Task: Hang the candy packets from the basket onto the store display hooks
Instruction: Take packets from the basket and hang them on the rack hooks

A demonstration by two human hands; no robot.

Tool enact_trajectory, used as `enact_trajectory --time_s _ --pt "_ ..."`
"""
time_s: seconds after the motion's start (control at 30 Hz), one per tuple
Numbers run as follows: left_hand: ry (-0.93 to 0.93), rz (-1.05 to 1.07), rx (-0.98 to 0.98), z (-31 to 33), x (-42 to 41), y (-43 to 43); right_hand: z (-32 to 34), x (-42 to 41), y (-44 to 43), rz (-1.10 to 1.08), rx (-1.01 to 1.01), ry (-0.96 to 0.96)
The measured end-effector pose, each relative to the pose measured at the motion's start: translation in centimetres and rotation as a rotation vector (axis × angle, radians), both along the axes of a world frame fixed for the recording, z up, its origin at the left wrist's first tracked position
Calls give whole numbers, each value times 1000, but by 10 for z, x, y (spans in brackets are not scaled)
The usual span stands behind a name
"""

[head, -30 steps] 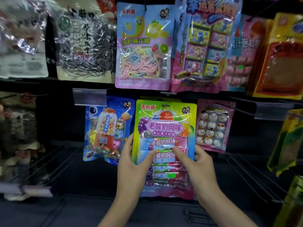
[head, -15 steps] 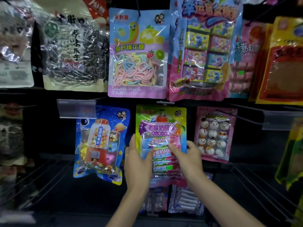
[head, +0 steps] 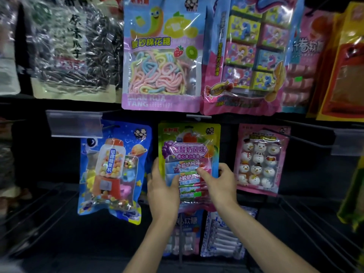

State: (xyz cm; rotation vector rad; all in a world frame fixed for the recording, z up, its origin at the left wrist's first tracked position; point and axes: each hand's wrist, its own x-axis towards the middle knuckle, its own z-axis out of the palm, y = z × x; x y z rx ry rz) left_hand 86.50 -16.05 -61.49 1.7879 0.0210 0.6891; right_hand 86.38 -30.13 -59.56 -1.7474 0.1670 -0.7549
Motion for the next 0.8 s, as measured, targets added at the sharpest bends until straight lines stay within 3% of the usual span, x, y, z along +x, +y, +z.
enact_trajectory --time_s 0.8 --pt "13 -4 19 -11 16 -6 -8 19 -4 -26 4 1"
